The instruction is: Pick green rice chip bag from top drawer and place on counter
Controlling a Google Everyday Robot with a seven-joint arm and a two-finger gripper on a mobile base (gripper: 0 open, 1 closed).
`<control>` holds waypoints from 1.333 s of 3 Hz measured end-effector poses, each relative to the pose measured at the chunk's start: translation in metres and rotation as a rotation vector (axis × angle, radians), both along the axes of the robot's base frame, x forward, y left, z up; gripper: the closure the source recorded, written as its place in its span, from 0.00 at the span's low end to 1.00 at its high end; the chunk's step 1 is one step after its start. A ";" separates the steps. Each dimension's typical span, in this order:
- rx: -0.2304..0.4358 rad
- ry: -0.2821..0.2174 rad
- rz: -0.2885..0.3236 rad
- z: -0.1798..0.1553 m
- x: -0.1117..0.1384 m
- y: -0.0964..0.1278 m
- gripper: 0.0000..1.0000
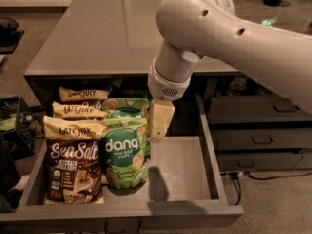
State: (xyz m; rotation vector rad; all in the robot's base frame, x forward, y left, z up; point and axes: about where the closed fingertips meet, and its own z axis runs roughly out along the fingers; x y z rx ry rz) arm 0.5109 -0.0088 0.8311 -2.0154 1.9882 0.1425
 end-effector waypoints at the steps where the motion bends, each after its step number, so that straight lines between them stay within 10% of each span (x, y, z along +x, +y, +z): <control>1: -0.028 0.006 0.068 -0.027 0.015 0.033 0.00; 4: -0.014 0.031 0.026 -0.073 0.035 0.050 0.00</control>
Offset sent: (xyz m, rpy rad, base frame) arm 0.0129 0.0275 -0.0221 -0.0221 0.0040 0.0551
